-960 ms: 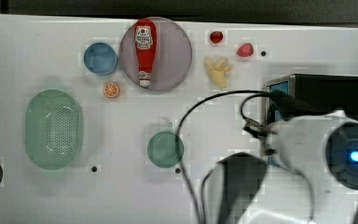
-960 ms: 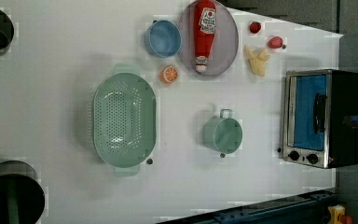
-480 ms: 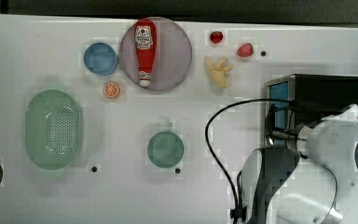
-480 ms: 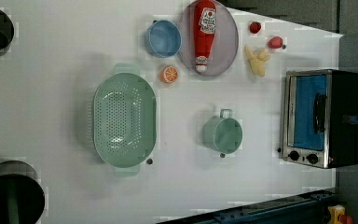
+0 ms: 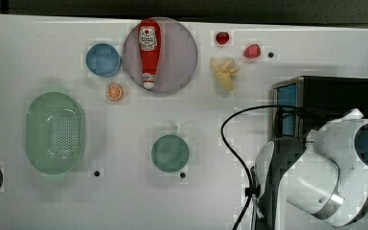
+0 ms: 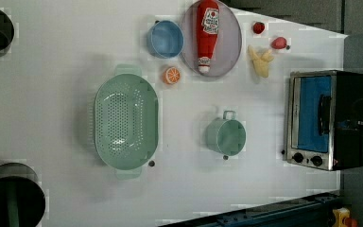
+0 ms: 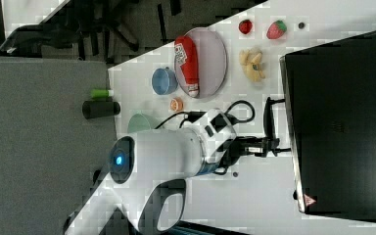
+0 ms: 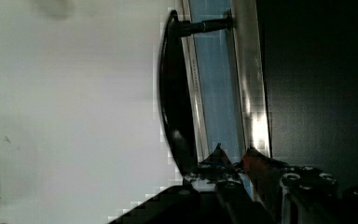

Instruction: Flap open oven.

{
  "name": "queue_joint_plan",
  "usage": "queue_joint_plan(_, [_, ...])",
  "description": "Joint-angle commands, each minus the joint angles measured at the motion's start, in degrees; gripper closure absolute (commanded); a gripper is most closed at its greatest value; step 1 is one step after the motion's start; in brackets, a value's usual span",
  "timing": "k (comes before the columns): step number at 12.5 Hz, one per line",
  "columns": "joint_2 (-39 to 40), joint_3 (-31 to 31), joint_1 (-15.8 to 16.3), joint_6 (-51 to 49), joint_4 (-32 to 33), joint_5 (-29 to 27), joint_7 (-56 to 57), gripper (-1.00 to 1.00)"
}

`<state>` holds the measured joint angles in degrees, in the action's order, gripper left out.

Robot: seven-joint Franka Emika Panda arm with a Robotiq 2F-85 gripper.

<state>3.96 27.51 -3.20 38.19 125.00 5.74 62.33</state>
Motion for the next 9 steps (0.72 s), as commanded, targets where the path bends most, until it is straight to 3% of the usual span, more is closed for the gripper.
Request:
queue_joint_plan(1, [1.56, -0.70, 0.46, 4.07, -0.06, -0.09, 2.99, 0.65])
queue_joint_plan(9, [6.57, -2.48, 1.24, 6.97, 0.02, -0.48, 2.76, 0.65])
